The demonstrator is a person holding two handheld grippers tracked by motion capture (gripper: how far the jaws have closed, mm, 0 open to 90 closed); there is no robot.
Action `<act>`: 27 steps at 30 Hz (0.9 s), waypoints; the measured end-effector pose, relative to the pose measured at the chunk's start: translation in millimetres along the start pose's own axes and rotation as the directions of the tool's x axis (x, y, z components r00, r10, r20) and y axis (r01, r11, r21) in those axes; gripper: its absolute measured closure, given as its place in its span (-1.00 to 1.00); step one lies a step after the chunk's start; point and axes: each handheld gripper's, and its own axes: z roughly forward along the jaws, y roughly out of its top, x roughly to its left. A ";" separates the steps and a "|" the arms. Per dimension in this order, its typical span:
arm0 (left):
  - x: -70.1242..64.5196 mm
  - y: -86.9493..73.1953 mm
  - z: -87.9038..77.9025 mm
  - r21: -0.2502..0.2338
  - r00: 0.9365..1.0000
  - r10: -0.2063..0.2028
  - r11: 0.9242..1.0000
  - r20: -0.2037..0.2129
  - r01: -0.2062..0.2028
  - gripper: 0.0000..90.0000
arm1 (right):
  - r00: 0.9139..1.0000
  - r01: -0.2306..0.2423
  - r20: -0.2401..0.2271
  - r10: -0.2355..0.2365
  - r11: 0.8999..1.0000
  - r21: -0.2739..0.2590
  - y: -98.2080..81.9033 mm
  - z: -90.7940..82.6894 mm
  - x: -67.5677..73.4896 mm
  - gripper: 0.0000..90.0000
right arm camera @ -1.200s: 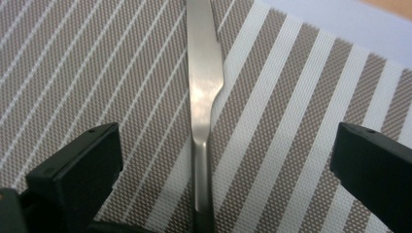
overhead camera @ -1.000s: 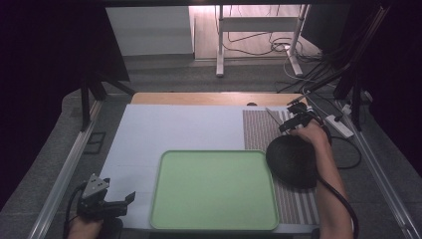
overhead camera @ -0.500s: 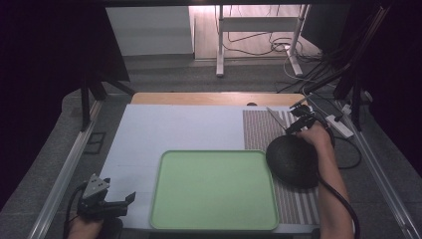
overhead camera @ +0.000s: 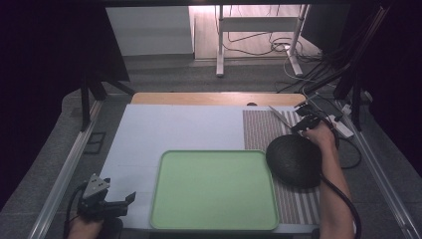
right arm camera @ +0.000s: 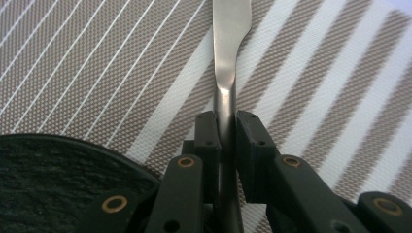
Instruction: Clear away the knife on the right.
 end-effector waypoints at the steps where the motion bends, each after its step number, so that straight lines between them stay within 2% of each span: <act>1: 0.0 0.0 0.0 0.000 1.000 0.000 1.000 0.000 0.000 -0.94 | 1.000 -0.009 -0.003 0.009 1.000 -0.010 -0.5 -2.3 -1.5 0.79; 4: 0.1 -0.1 0.0 0.000 1.000 0.000 1.000 0.000 0.000 -0.94 | 1.000 -0.027 0.006 0.027 0.999 -0.032 -2.0 -8.1 -4.8 0.79; 9: -0.2 0.0 0.0 0.000 1.000 0.000 1.000 0.000 0.000 -0.94 | 0.999 -0.041 0.022 0.042 0.999 -0.026 -5.1 -11.5 -9.0 0.79; 13: 0.0 0.0 0.0 0.000 1.000 0.000 1.000 0.000 0.000 -0.94 | 0.998 -0.059 0.037 0.060 0.997 -0.045 -8.5 -16.4 -14.0 0.79; 21: 0.2 0.0 -0.1 0.000 1.000 -0.002 1.000 0.000 0.002 -0.94 | 0.994 -0.083 0.058 0.088 0.994 -0.075 -14.9 -33.2 -24.2 0.79; 25: 0.0 0.2 0.1 0.001 1.000 -0.001 1.000 0.000 0.001 -0.94 | 0.993 -0.105 0.042 0.110 0.990 -0.091 -18.7 -43.9 -26.3 0.79; 27: -0.1 0.3 0.2 0.002 1.000 -0.001 1.000 0.000 0.001 -0.94 | 0.994 -0.102 0.032 0.105 0.991 -0.091 -19.2 -48.5 -23.0 0.79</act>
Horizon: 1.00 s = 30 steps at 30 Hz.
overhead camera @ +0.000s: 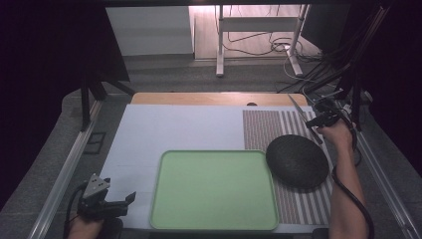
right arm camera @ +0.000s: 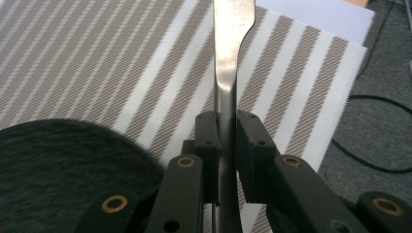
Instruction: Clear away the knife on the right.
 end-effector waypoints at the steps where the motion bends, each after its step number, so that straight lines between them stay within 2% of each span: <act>1: -0.1 0.1 0.0 0.000 1.000 -0.001 1.000 0.000 0.001 -0.94 | 1.000 0.009 -0.001 -0.009 1.000 -0.002 0.0 -1.9 3.3 0.78; 7: 0.1 0.0 0.0 0.001 1.000 -0.001 1.000 -0.001 0.001 -0.94 | 0.999 0.037 -0.038 -0.038 0.999 -0.031 -0.2 -12.8 29.2 0.78; 16: 0.1 -0.1 -0.1 0.000 1.000 0.000 1.000 0.000 0.000 -0.94 | 0.993 0.090 -0.078 -0.090 0.996 -0.010 -10.7 -14.3 72.9 0.78; 21: 0.2 -0.1 -0.1 -0.001 1.000 0.000 1.000 0.001 0.000 -0.94 | 0.987 0.135 -0.092 -0.135 0.991 -0.001 -21.0 -16.7 98.5 0.78; 22: 0.1 -0.1 -0.1 -0.001 1.000 0.000 1.000 0.001 0.000 -0.94 | 0.987 0.135 -0.092 -0.135 0.991 -0.001 -21.0 -16.7 98.5 0.78; 26: 0.1 -0.1 -0.2 -0.002 1.000 0.000 1.000 0.002 0.000 -0.94 | 0.981 0.164 -0.105 -0.162 0.986 0.011 -28.5 -18.2 115.1 0.78; 29: 0.4 -0.2 -0.3 -0.003 1.000 -0.001 1.000 0.004 0.001 -0.94 | 0.973 0.198 -0.121 -0.195 0.980 0.013 -35.3 -22.2 132.5 0.78; 30: 0.4 -0.2 -0.3 -0.003 1.000 0.000 1.000 0.004 0.000 -0.94 | 0.973 0.198 -0.121 -0.195 0.980 0.013 -35.3 -22.2 132.5 0.78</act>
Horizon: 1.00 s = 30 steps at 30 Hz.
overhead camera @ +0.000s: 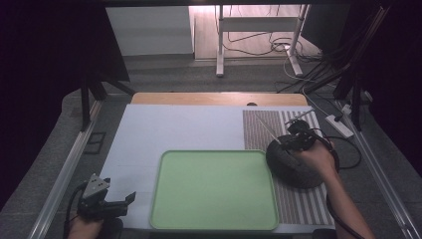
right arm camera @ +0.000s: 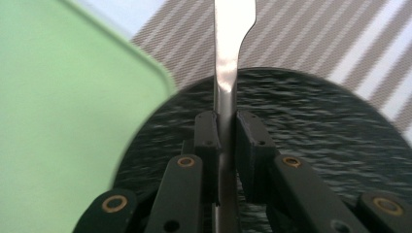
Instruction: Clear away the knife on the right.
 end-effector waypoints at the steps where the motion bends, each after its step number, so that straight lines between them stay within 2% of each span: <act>1: -0.1 0.0 0.0 0.000 1.000 0.000 1.000 0.000 0.000 -0.94 | 1.000 0.008 -0.003 -0.008 1.000 -0.002 -0.7 -0.4 4.7 0.78; 2: -0.2 0.0 0.0 -0.001 1.000 0.001 1.000 0.000 -0.001 -0.94 | 1.000 0.021 -0.012 -0.021 1.000 0.007 -2.2 -0.2 14.3 0.78; 3: -0.4 0.0 0.0 -0.001 1.000 0.001 1.000 0.000 -0.001 -0.94 | 1.000 0.021 -0.012 -0.021 1.000 0.007 -2.2 -0.2 14.3 0.78; 13: -0.6 0.0 -0.1 -0.001 1.000 0.004 1.000 0.000 -0.004 -0.94 | 0.995 0.085 -0.052 -0.082 0.994 0.062 -15.3 9.6 56.1 0.78; 14: -0.7 0.0 -0.1 -0.001 1.000 0.004 1.000 -0.001 -0.004 -0.94 | 0.994 0.093 -0.060 -0.089 0.993 0.067 -17.4 10.3 63.4 0.78; 16: -0.8 0.0 -0.1 0.000 1.000 0.007 1.000 -0.001 -0.007 -0.94 | 0.994 0.098 -0.061 -0.094 0.993 0.070 -18.4 10.2 67.3 0.78; 18: -0.9 0.1 -0.1 0.000 1.000 0.009 1.000 -0.002 -0.009 -0.94 | 0.992 0.108 -0.067 -0.103 0.991 0.075 -22.0 10.1 78.3 0.78; 19: -0.9 0.1 -0.1 0.000 1.000 0.009 1.000 -0.002 -0.009 -0.94 | 0.992 0.108 -0.067 -0.103 0.991 0.075 -22.0 10.1 78.3 0.78; 20: -0.9 0.1 0.0 0.000 1.000 0.008 1.000 -0.002 -0.008 -0.94 | 0.991 0.118 -0.073 -0.113 0.990 0.078 -24.2 9.2 85.8 0.78; 21: -0.8 0.1 0.0 0.000 1.000 0.008 1.000 -0.002 -0.008 -0.94 | 0.991 0.118 -0.073 -0.113 0.990 0.078 -24.2 9.2 85.8 0.78; 22: -1.0 0.2 0.1 0.000 1.000 0.009 1.000 -0.002 -0.009 -0.94 | 0.989 0.130 -0.082 -0.123 0.988 0.080 -26.4 8.7 94.1 0.78; 24: -1.1 0.2 0.1 0.000 1.000 0.011 1.000 -0.001 -0.011 -0.94 | 0.988 0.138 -0.084 -0.131 0.987 0.081 -27.4 8.3 98.5 0.78; 26: -1.2 0.3 0.1 0.001 1.000 0.013 1.000 -0.002 -0.013 -0.94 | 0.984 0.157 -0.102 -0.148 0.984 0.087 -30.6 8.3 111.6 0.78; 29: -1.1 0.4 0.3 0.001 1.000 0.012 1.000 -0.002 -0.012 -0.94 | 0.982 0.161 -0.118 -0.149 0.983 0.092 -32.7 9.7 119.4 0.78; 30: -1.1 0.4 0.4 0.001 1.000 0.013 1.000 -0.001 -0.013 -0.94 | 0.980 0.156 -0.137 -0.142 0.983 0.099 -34.5 12.6 125.9 0.78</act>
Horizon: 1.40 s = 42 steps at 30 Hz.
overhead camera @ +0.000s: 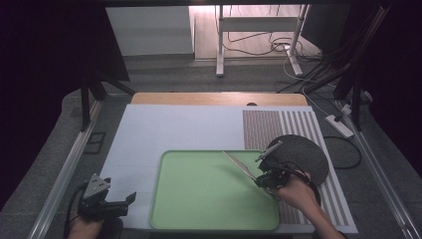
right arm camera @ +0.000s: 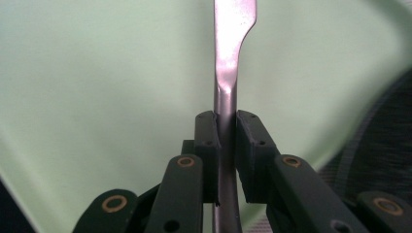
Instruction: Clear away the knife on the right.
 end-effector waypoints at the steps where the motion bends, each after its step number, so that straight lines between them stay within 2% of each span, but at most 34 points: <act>1: -0.1 0.1 0.0 0.000 1.000 0.000 1.000 0.000 0.000 -0.94 | 1.000 0.000 0.000 0.000 1.000 0.000 0.0 0.0 0.0 0.78; 2: -0.1 0.1 0.1 0.000 1.000 0.001 1.000 0.000 -0.001 -0.94 | 1.000 -0.008 -0.014 0.008 1.000 0.010 0.0 4.7 5.0 0.78; 6: -0.1 0.1 0.1 0.000 1.000 0.002 1.000 0.000 -0.002 -0.94 | 1.000 -0.010 -0.013 0.011 1.000 0.019 0.5 12.7 11.5 0.78; 12: -0.1 0.1 -0.1 -0.001 1.000 0.003 1.000 0.001 -0.003 -0.94 | 0.999 0.023 -0.027 -0.021 0.997 0.068 2.7 29.7 18.6 0.75; 14: -0.2 0.1 0.1 0.000 1.000 0.004 1.000 0.000 -0.004 -0.94 | 0.999 0.028 -0.032 -0.027 0.999 0.038 4.6 25.1 17.9 0.68; 15: -0.2 0.3 0.3 0.002 1.000 0.003 1.000 -0.001 -0.003 -0.94 | 0.999 0.021 -0.034 -0.022 0.999 -0.025 8.9 14.8 16.0 0.57; 16: -0.2 0.3 0.3 0.002 1.000 0.003 1.000 -0.001 -0.003 -0.94 | 0.999 0.021 -0.034 -0.022 0.999 -0.025 8.9 14.8 16.0 0.57; 17: -0.3 0.3 0.5 0.001 1.000 0.002 1.000 -0.001 -0.002 -0.94 | 0.999 0.021 -0.036 -0.023 0.998 -0.055 11.2 11.0 15.1 0.57; 18: -0.4 0.4 0.5 0.000 1.000 0.002 1.000 0.000 -0.002 -0.94 | 0.999 0.018 -0.041 -0.021 0.997 -0.076 13.7 9.0 15.3 0.61; 19: -0.5 0.5 0.6 0.001 1.000 0.003 1.000 -0.001 -0.003 -0.94 | 0.998 0.027 -0.055 -0.031 0.996 -0.087 16.5 9.0 16.3 0.75; 22: -0.8 0.7 0.7 0.002 1.000 0.005 1.000 -0.001 -0.005 -0.94 | 0.992 0.110 -0.052 -0.115 0.991 -0.081 26.3 18.3 24.7 0.98; 25: -0.5 0.5 0.8 0.002 1.000 0.004 1.000 -0.002 -0.004 -0.94 | 0.981 0.181 -0.056 -0.184 0.981 -0.065 38.5 32.8 32.8 0.99; 27: -0.3 0.3 0.8 0.001 1.000 0.002 1.000 -0.001 -0.002 -0.94 | 0.972 0.230 -0.030 -0.231 0.973 -0.035 46.6 48.2 34.9 0.99; 28: -0.3 0.3 0.8 0.001 1.000 0.002 1.000 -0.001 -0.002 -0.94 | 0.971 0.235 -0.030 -0.235 0.972 -0.024 47.3 53.1 33.9 0.99; 30: -0.1 0.2 0.6 0.002 1.000 0.004 1.000 0.000 -0.004 -0.94 | 0.970 0.239 -0.031 -0.239 0.971 -0.014 47.2 56.5 31.8 0.99; 31: -0.1 0.2 0.4 0.003 1.000 0.004 1.000 0.000 -0.004 -0.94 | 0.976 0.214 -0.035 -0.215 0.977 -0.024 46.1 55.5 27.3 1.00; 33: -0.1 0.2 0.4 0.002 1.000 0.005 1.000 0.001 -0.005 -0.94 | 0.976 0.216 0.013 -0.216 0.976 -0.010 43.1 52.6 23.0 1.00; 34: -0.2 0.2 0.4 0.002 1.000 0.004 1.000 0.001 -0.004 -0.94 | 0.976 0.216 0.013 -0.216 0.976 -0.010 43.1 52.6 23.0 1.00; 35: -0.4 0.2 0.5 0.001 1.000 0.005 1.000 0.000 -0.005 -0.94 | 0.981 0.194 0.032 -0.193 0.981 -0.008 38.5 49.7 16.3 1.00; 42: -0.5 0.3 0.6 0.002 1.000 0.004 1.000 0.000 -0.004 -0.94 | 0.991 0.135 0.013 -0.135 0.991 -0.013 22.8 41.0 0.4 1.00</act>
